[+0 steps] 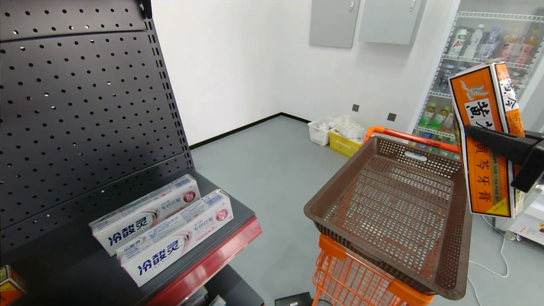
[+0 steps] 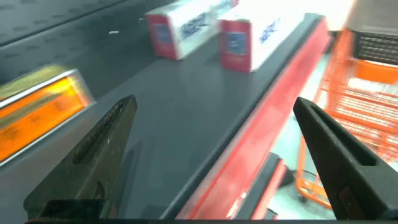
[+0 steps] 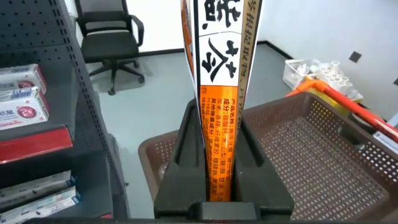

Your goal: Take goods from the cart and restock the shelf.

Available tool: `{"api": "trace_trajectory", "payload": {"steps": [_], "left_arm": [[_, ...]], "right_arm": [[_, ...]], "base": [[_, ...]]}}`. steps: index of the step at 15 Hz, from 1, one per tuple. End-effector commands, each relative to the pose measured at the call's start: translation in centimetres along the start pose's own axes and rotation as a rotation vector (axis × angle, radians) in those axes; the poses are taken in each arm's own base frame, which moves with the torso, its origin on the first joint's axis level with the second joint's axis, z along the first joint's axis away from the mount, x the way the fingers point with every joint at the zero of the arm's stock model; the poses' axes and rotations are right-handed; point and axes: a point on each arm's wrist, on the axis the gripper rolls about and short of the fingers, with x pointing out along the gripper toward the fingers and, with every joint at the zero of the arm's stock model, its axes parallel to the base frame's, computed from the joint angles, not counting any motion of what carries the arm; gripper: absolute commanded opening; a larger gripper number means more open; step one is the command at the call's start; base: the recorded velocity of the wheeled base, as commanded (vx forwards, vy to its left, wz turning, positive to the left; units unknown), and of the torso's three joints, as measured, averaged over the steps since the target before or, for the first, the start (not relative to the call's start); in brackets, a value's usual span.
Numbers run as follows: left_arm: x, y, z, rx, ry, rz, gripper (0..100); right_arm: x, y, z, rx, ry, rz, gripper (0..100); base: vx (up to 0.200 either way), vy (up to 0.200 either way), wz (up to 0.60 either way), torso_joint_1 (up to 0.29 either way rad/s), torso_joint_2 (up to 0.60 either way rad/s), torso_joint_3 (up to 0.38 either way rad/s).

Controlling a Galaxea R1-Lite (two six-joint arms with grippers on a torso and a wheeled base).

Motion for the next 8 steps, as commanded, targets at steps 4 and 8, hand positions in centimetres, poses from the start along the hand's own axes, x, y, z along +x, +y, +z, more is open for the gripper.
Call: {"api": "trace_trajectory", "payload": {"steps": [4,8], "left_arm": [[0.01,0.0,0.01,0.0,0.001,0.001,100],[0.01,0.0,0.01,0.0,0.001,0.001,100]], "right_arm": [[0.87,0.16,-0.35,0.007,0.017,0.018,0],[0.98,0.22,-0.53,0.012,0.024,0.023,0]], "base": [[0.0,0.0,0.6,0.001,0.0,0.005],[0.0,0.0,0.6,0.004,0.0,0.001]]}}
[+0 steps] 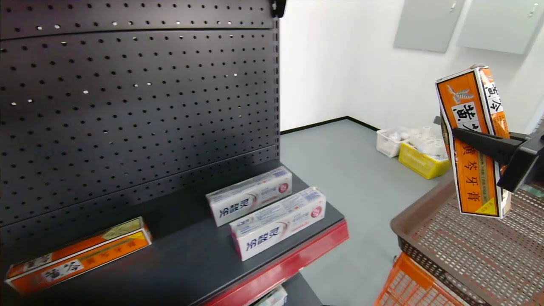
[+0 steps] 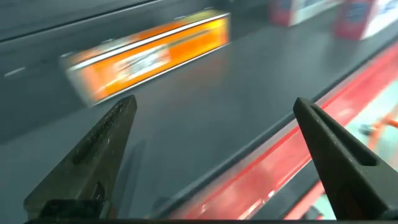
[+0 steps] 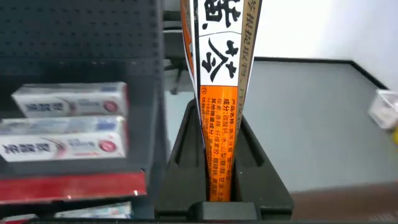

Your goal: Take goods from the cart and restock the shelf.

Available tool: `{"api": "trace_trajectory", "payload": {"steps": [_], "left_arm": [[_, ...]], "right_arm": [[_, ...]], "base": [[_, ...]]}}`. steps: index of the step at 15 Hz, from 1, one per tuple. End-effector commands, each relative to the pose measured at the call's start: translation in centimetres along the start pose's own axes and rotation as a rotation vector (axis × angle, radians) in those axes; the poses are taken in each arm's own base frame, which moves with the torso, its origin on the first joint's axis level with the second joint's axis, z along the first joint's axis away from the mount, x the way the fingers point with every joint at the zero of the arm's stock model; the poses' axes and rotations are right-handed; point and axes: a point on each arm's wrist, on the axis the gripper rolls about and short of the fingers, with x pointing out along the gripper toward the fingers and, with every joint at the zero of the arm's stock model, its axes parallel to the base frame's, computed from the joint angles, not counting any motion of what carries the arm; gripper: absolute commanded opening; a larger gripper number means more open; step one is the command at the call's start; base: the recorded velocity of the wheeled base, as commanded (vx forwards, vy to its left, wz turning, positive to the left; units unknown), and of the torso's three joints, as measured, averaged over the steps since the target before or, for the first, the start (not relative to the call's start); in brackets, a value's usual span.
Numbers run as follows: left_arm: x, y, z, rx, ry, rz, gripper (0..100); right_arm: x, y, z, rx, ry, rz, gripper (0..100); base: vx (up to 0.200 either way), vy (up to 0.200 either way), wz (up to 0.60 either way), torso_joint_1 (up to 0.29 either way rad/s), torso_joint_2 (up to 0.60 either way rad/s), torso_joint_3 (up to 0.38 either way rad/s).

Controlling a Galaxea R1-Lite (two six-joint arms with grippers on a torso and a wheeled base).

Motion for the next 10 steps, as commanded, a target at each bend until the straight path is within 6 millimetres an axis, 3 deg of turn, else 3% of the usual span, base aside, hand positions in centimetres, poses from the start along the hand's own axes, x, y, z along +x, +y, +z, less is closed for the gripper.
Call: {"api": "trace_trajectory", "payload": {"steps": [1,10], "left_arm": [[0.01,0.0,0.0,0.0,0.001,0.0,100],[0.01,0.0,0.0,0.0,0.001,0.0,100]], "right_arm": [[0.34,0.04,-0.36,0.003,0.017,0.006,0],[0.49,0.06,-0.55,0.006,0.027,0.008,0]], "base": [[0.0,0.0,0.6,0.007,0.0,0.007],[0.0,0.0,0.6,0.004,0.0,0.003]]}}
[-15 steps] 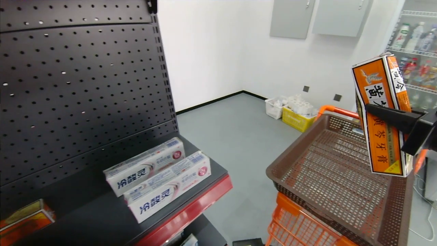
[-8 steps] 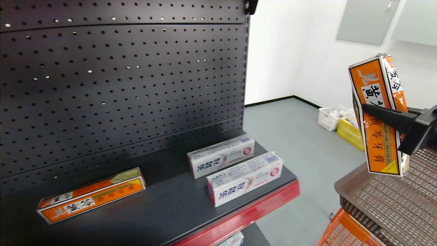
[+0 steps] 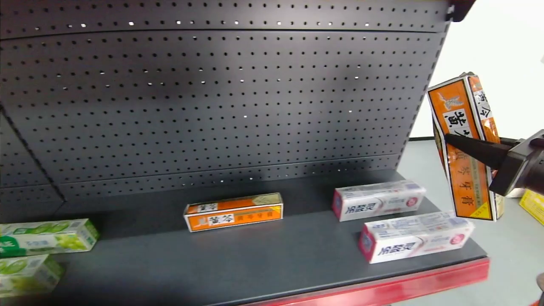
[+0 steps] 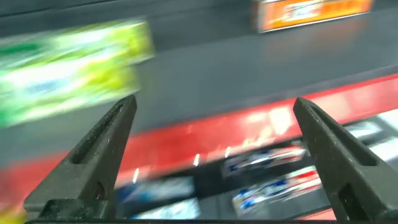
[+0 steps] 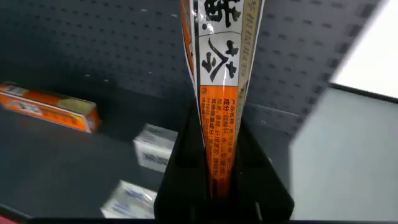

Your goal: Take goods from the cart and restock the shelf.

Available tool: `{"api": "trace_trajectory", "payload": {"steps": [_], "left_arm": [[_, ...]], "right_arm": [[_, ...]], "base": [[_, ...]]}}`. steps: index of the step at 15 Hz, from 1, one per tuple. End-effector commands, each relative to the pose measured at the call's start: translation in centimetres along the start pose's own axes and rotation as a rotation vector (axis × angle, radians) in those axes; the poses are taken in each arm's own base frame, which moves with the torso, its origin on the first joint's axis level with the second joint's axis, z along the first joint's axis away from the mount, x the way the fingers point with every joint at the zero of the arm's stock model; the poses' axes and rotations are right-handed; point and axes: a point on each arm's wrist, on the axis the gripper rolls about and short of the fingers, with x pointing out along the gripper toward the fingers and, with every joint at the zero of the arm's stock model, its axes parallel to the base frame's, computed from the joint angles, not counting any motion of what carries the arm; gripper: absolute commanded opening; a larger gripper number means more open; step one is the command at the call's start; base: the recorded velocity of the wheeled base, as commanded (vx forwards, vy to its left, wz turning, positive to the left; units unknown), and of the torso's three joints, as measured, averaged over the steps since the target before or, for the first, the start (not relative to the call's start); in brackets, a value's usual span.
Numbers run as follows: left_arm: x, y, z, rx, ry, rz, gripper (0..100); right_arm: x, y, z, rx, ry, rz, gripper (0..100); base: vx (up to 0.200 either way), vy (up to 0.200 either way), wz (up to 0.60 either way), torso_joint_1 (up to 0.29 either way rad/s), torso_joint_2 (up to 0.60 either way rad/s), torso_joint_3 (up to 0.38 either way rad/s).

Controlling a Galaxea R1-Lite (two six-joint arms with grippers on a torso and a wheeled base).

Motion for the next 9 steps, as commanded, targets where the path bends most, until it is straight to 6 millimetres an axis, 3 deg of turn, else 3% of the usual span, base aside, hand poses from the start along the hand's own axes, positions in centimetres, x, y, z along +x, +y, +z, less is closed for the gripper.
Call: {"api": "trace_trajectory", "payload": {"steps": [1,2,9], "left_arm": [[0.01,0.0,0.0,0.0,0.002,0.0,100],[0.01,0.0,0.0,0.0,0.002,0.0,100],[0.01,0.0,0.0,0.0,0.002,0.0,100]], "right_arm": [[0.07,-0.03,-0.04,-0.002,0.002,-0.001,0],[0.07,-0.03,-0.01,-0.002,-0.001,-0.001,0],[-0.13,0.14,0.84,0.078,-0.047,0.028,0]], "base": [[0.0,0.0,0.6,0.002,0.0,0.002],[0.0,0.0,0.6,0.002,0.0,0.007],[0.0,0.0,0.0,0.0,0.0,0.0]]}}
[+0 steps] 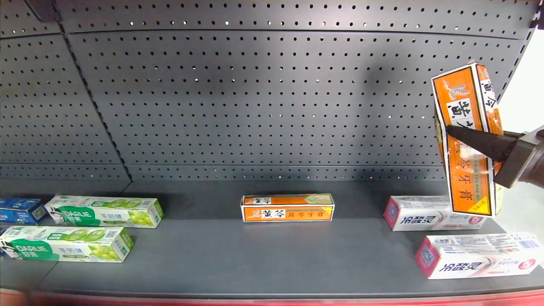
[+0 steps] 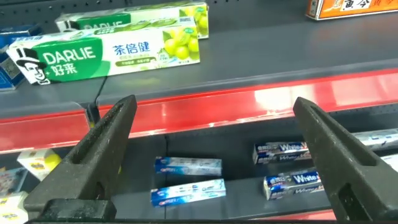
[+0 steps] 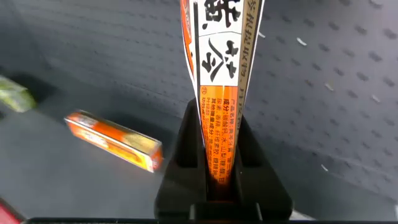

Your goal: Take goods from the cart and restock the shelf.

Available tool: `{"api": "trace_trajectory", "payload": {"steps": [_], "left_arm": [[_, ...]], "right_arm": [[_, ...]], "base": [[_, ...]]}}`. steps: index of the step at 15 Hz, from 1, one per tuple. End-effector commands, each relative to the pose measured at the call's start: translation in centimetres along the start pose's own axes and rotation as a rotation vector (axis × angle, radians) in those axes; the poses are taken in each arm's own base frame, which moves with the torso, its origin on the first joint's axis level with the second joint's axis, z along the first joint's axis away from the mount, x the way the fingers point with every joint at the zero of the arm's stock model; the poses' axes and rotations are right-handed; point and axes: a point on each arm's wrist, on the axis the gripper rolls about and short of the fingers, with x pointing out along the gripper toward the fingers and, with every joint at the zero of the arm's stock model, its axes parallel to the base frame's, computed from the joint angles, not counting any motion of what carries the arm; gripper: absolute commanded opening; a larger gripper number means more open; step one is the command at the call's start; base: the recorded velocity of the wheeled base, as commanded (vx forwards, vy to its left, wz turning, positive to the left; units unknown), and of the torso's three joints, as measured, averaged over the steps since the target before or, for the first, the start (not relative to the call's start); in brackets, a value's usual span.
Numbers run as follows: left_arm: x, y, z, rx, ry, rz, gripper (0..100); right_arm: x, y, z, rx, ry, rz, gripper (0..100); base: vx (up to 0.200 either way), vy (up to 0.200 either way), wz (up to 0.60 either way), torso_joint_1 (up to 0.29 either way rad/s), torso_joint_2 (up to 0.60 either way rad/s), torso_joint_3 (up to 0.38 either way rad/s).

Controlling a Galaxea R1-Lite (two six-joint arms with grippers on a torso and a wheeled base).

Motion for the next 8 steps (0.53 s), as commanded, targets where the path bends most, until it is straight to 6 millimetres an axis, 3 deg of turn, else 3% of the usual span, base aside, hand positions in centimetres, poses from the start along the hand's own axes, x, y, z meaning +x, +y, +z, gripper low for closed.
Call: {"api": "trace_trajectory", "payload": {"steps": [1,6,8], "left_arm": [[0.0,0.0,0.0,0.0,0.001,0.001,100],[0.0,0.0,0.0,0.0,0.001,0.001,100],[0.0,0.0,0.0,0.012,0.0,-0.002,100]], "right_arm": [[-0.2,0.1,0.3,-0.001,-0.012,0.002,0],[-0.3,1.9,0.4,0.023,-0.003,0.103,0],[-0.3,1.9,0.2,0.028,0.047,0.064,0]], "base": [[0.0,0.0,0.0,0.0,0.0,0.0],[0.0,0.0,0.0,0.0,0.0,0.0],[0.0,0.0,0.0,0.0,0.0,0.0]]}}
